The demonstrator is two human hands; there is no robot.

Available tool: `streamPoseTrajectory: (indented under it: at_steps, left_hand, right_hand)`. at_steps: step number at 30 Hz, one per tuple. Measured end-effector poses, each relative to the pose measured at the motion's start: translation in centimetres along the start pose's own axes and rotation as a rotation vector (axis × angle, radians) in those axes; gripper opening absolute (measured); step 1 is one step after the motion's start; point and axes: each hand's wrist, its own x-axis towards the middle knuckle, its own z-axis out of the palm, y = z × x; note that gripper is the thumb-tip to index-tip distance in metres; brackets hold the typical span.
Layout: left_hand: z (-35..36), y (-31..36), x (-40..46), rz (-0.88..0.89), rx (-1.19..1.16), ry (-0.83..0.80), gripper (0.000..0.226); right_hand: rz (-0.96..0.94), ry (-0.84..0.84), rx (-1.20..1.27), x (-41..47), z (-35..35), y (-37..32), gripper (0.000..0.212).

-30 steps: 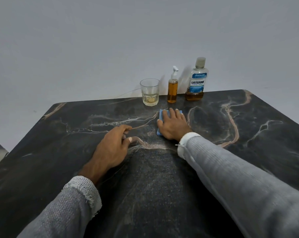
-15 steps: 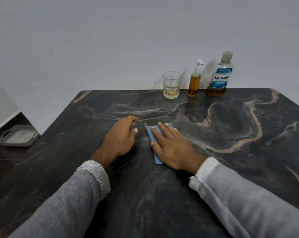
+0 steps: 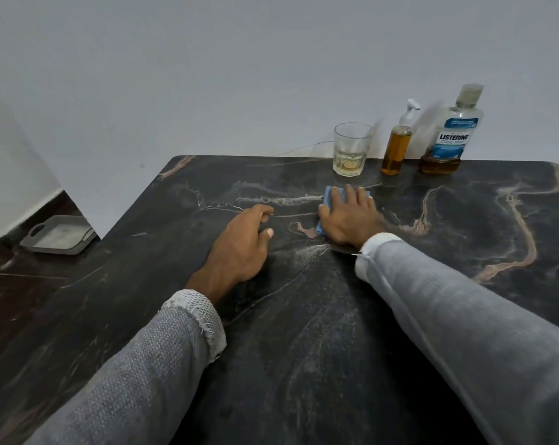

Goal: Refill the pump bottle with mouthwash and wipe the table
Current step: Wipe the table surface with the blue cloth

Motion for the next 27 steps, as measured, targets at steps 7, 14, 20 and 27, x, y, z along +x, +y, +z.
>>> streamPoseTrajectory:
  at_steps: [7, 14, 20, 27]
  left_hand:
    - [-0.8, 0.0, -0.1, -0.001, 0.024, 0.035, 0.040]
    - [-2.2, -0.6, -0.3, -0.020, 0.003, 0.030, 0.041]
    - [-1.9, -1.0, -0.1, -0.020, 0.012, 0.016, 0.042]
    - [0.0, -0.5, 0.3, -0.005, -0.007, -0.013, 0.040]
  right_hand:
    - [-0.283, -0.016, 0.008, -4.4, 1.7, -8.0, 0.061]
    - [-0.362, 0.025, -0.029, -10.8, 2.4, -4.5, 0.065]
    - [-0.111, 0.025, -0.067, -5.8, 0.7, 3.2, 0.064]
    - [-0.035, -0.021, -0.024, 0.1, 0.1, 0.6, 0.062]
